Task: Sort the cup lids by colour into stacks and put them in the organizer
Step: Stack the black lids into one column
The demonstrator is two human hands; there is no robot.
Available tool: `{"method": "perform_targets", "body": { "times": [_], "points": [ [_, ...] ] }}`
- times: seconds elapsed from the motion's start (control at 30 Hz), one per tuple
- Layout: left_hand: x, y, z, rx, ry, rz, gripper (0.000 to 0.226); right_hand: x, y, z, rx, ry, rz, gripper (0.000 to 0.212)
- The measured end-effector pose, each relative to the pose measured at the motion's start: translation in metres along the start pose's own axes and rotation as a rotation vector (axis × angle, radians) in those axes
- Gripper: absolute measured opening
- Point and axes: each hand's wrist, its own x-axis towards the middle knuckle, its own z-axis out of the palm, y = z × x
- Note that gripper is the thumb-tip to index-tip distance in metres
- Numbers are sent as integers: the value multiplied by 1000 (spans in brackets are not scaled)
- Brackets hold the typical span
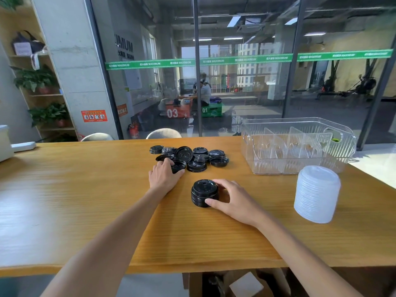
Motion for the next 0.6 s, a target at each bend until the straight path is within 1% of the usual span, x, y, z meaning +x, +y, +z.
{"method": "perform_targets", "body": {
  "times": [0.13, 0.3, 0.43, 0.53, 0.6],
  "points": [
    [-8, 4, -3, -56, 7, 27, 59, 0, -3, 0, -5, 0, -1, 82],
    [-23, 8, -12, -155, 25, 41, 63, -1, -4, -1, -8, -2, 1, 81],
    [-34, 10, -21, -154, 28, 82, 58, -1, -6, -1, -10, 0, 0, 80],
    [-43, 9, -27, -175, 37, 80, 58, -2, -7, -1, -7, -3, 6, 80],
    [-46, 8, -29, -269, 23, 73, 59, -3, -7, -1, -6, -6, 9, 80]
  ]
}}
